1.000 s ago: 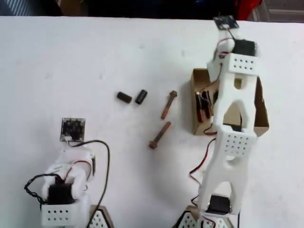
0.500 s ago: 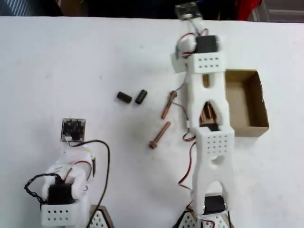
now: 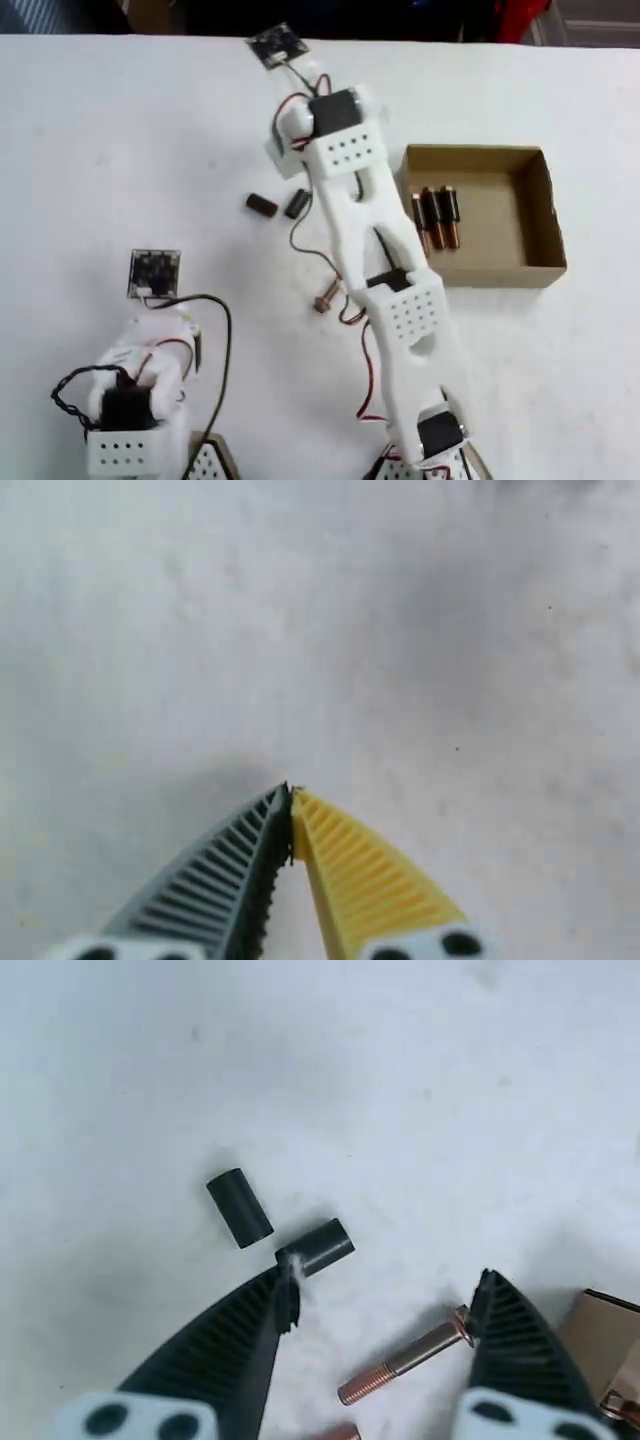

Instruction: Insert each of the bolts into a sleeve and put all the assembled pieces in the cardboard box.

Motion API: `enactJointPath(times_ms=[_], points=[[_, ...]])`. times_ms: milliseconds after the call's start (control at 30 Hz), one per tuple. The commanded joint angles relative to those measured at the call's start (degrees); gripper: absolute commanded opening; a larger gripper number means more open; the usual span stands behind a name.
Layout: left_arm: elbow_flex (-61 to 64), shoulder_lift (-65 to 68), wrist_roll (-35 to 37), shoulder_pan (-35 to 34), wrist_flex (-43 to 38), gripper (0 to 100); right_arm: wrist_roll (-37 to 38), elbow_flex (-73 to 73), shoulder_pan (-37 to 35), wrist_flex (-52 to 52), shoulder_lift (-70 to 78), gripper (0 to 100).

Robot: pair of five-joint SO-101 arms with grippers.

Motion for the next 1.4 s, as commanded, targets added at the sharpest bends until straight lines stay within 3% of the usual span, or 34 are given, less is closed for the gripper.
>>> enactJointPath(times_ms=[0,533,1000,1367], points=[[-0.1,-0.5,-0.6,-0.5,0.0,2,2.2,-2.4,-0.4,1.8,-0.9,20.2],[-0.1,-0.5,-0.6,-0.5,0.0,2,4.3,-2.4,2.9,2.1,-8.7,1.6],[-0.1,-0.5,-0.6,-0.5,0.0,2,4.2,-1.7,2.3,3.7,-24.9,1.7],[-0.1,-0.5,-0.6,-0.5,0.0,2,4.2,20.3,-3.7,3.6,-42.2,1.7]])
